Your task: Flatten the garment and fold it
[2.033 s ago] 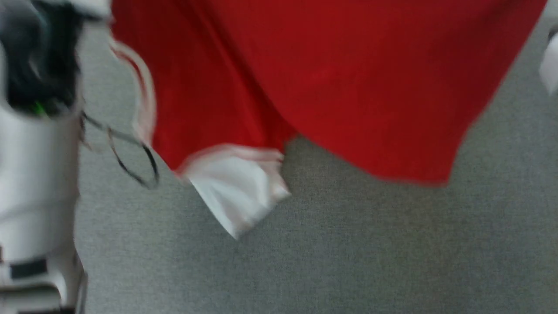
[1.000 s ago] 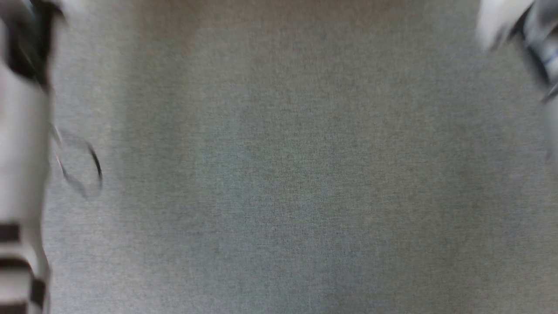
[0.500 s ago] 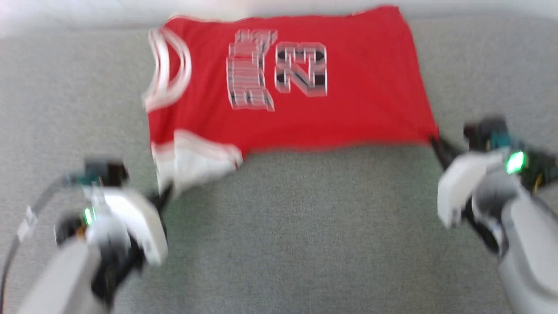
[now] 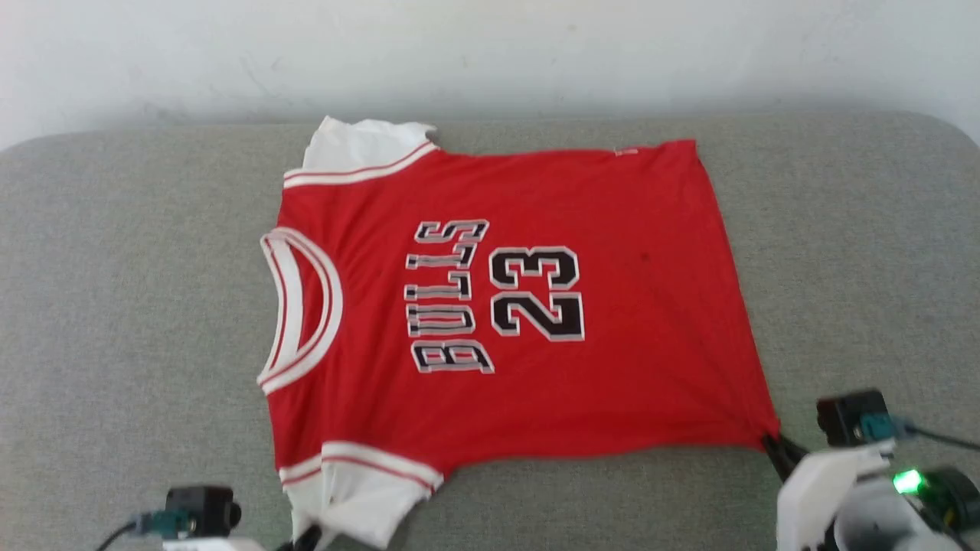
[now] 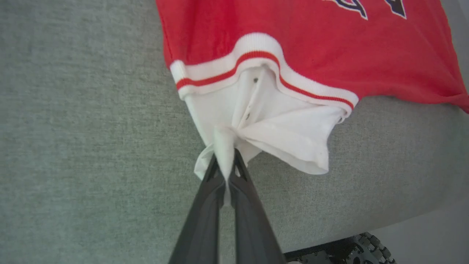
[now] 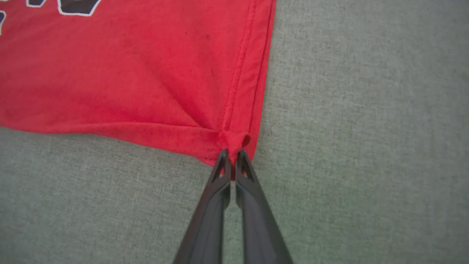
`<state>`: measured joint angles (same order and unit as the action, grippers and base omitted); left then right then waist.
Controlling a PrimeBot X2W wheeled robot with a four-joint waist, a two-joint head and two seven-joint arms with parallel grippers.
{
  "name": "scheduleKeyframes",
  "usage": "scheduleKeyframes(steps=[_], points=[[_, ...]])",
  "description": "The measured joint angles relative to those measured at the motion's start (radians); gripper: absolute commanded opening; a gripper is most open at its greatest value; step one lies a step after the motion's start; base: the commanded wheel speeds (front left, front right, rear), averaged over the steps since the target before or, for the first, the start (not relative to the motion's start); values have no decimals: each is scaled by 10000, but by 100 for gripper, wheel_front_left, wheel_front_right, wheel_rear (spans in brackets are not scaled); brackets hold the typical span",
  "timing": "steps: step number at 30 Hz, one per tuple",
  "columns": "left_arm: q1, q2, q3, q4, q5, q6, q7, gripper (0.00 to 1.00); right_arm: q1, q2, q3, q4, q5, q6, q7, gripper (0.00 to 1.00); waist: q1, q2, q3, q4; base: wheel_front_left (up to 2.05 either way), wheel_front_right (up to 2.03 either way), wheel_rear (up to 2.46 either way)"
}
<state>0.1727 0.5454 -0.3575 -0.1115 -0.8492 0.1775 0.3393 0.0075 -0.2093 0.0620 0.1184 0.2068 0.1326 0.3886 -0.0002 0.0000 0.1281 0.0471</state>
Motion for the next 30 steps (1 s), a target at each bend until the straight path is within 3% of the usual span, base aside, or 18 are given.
scheduleKeyframes(steps=[3, 6, 15, 21, 30], points=[[570, -36, 56, -199, 48, 163, -418, 0, 751, 336, -502, -550, -88, 0, 65, 0, 0, 0, -43, -8, 0, 0, 0], [736, -265, 244, -274, 364, 178, -1494, 0, 1226, 715, -834, -940, -163, 2, -278, 0, 1, 0, -26, 7, 0, 0, 0], [-942, -851, 25, 336, 3292, 184, -5298, 0, 1031, 1035, -794, -848, -596, 0, -2621, 0, 3, 0, 184, 32, 0, 0, 0], [-2608, -1030, -125, 1083, 4113, 115, -5680, 0, -188, 930, -439, -734, -851, 0, -2654, 0, 3, 0, 495, -13, 0, 0, 0], [-5273, -890, -155, 2449, 4370, -648, -5467, 0, -2048, 326, -184, -199, -970, 0, -1498, 0, 4, 0, 1245, -68, 0, 0, 0]])
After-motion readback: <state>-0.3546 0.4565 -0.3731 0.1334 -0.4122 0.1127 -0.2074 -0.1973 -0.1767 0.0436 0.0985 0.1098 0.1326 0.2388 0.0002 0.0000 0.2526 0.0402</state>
